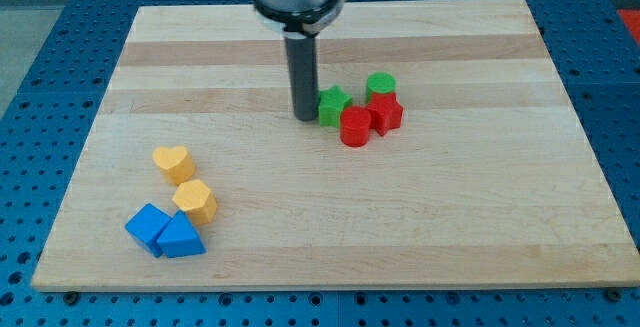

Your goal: Push the heart into the group of blocks at the bottom left side of the board

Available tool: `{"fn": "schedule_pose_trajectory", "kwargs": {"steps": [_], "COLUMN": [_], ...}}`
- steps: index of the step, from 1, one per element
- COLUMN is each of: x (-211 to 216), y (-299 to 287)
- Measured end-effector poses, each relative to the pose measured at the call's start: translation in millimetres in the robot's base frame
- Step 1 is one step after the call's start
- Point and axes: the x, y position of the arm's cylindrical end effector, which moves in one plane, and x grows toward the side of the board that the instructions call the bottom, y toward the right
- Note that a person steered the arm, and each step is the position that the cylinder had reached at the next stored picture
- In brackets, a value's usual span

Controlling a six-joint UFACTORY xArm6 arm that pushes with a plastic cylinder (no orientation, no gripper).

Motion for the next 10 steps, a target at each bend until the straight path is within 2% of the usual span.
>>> {"fn": "schedule_pose_trajectory", "kwargs": {"steps": [1, 2, 4, 5, 10], "x": [-3, 0, 12, 34, 98], "y": [12, -13, -138, -168, -168]}}
